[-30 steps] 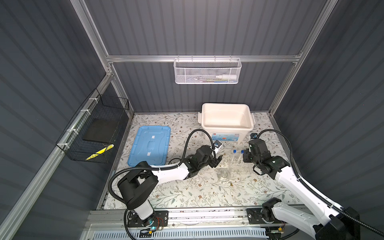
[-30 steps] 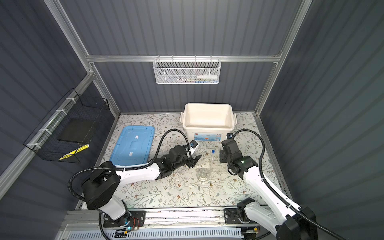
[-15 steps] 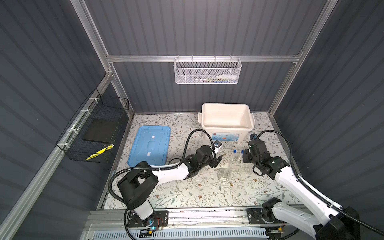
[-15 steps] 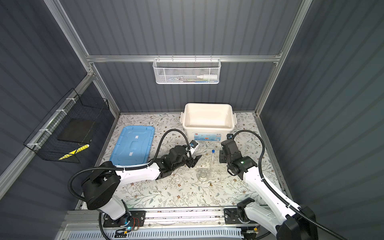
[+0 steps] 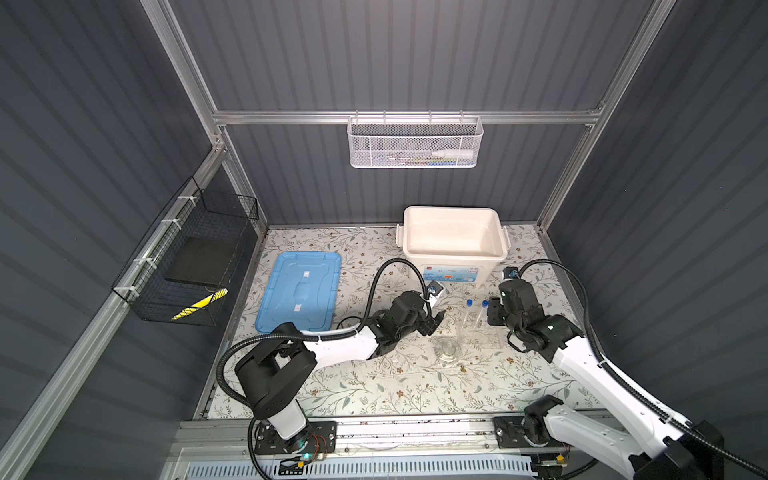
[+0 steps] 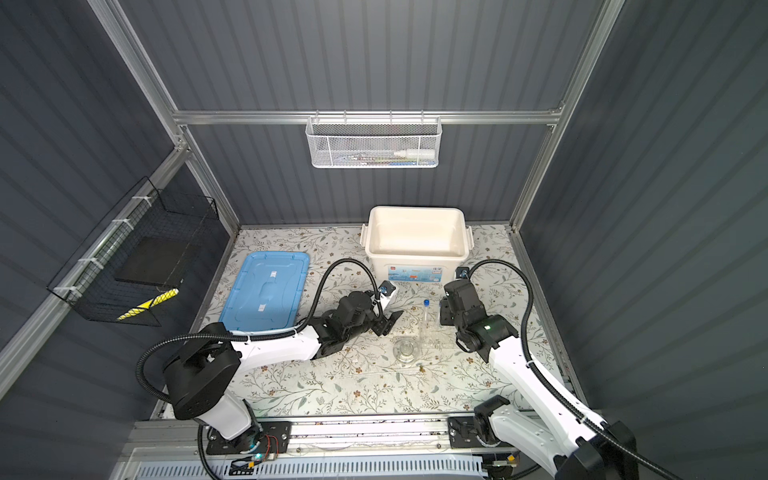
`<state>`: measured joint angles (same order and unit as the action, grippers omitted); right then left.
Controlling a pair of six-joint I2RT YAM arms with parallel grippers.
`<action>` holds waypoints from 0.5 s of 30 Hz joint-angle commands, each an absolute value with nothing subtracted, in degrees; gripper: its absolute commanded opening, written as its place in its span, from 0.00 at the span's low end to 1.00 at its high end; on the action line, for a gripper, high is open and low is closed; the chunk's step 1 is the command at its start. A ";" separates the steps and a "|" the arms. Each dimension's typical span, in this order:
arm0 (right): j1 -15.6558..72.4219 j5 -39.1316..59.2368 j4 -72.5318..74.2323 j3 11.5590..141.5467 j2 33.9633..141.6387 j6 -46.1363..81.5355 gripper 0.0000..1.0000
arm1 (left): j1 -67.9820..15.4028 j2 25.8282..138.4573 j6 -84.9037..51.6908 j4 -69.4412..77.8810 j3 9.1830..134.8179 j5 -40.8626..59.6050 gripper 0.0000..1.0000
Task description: Organize the chemistry lab equipment
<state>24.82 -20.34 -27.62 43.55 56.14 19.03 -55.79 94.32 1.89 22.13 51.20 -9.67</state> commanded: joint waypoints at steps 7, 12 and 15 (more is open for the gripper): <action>25.03 -22.06 -28.85 45.75 54.55 17.68 0.58 | -55.93 94.31 1.23 22.05 50.53 -10.59 0.75; 24.96 -22.31 -28.13 45.42 53.19 16.57 0.69 | -55.92 94.00 1.19 21.57 50.36 -10.99 0.76; 25.05 -23.23 -28.40 45.52 52.42 15.79 0.74 | -55.94 93.61 0.88 21.74 49.96 -11.74 0.81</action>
